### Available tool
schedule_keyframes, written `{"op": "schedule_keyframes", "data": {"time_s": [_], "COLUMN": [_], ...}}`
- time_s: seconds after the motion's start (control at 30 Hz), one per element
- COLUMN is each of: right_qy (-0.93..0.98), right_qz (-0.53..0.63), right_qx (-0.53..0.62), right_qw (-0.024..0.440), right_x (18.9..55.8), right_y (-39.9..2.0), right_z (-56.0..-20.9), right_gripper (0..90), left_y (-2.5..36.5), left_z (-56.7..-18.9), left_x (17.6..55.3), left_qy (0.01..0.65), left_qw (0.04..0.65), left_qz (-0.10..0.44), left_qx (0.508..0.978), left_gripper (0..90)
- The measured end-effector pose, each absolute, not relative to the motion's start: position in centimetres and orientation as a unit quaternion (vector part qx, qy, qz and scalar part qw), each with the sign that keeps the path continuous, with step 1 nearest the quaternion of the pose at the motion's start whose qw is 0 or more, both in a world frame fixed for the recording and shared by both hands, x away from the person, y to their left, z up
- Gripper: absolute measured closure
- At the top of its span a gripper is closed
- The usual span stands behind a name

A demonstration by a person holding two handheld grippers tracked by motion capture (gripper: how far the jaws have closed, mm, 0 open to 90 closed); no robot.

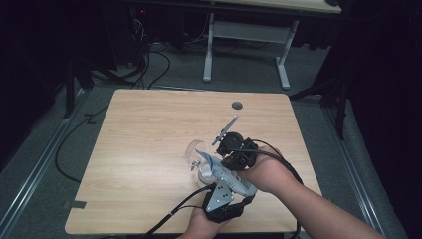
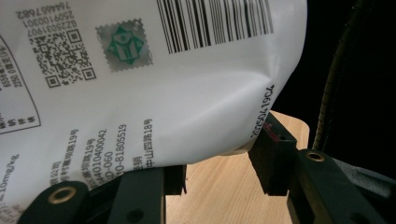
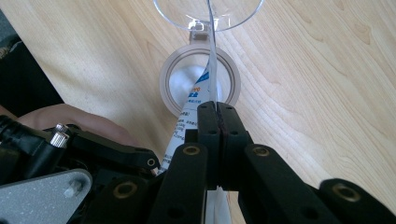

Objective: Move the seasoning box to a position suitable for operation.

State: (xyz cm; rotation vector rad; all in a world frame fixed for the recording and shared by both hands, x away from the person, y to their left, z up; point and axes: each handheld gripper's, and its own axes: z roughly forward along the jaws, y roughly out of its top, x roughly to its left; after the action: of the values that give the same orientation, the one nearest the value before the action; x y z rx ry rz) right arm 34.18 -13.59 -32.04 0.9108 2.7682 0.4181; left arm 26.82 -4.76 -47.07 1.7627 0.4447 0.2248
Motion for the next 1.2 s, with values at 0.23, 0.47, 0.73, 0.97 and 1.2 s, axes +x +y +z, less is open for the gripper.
{"op": "schedule_keyframes", "data": {"time_s": [0.23, 0.47, 0.73, 0.97, 1.2], "right_qy": [0.935, 0.935, 0.935, 0.936, 0.936], "right_qz": [0.146, 0.146, 0.147, 0.147, 0.146], "right_qx": [0.308, 0.308, 0.307, 0.305, 0.305], "right_qw": [0.097, 0.098, 0.099, 0.099, 0.099], "right_x": [34.16, 34.12, 34.07, 34.04, 34.03], "right_y": [-13.68, -13.56, -13.53, -13.54, -13.54], "right_z": [-32.1, -32.03, -31.97, -31.95, -32.01], "right_gripper": [89.8, 89.8, 89.8, 89.8, 89.8], "left_y": [-4.69, -4.57, -4.52, -4.54, -4.53], "left_z": [-47.06, -47.01, -46.97, -46.94, -46.92], "left_x": [26.79, 26.75, 26.7, 26.65, 26.61], "left_qy": [0.19, 0.189, 0.187, 0.187, 0.186], "left_qw": [0.607, 0.607, 0.607, 0.609, 0.609], "left_qz": [0.098, 0.102, 0.103, 0.102, 0.102], "left_qx": [0.765, 0.765, 0.765, 0.764, 0.764], "left_gripper": [60.4, 60.5, 60.5, 60.5, 60.4]}}
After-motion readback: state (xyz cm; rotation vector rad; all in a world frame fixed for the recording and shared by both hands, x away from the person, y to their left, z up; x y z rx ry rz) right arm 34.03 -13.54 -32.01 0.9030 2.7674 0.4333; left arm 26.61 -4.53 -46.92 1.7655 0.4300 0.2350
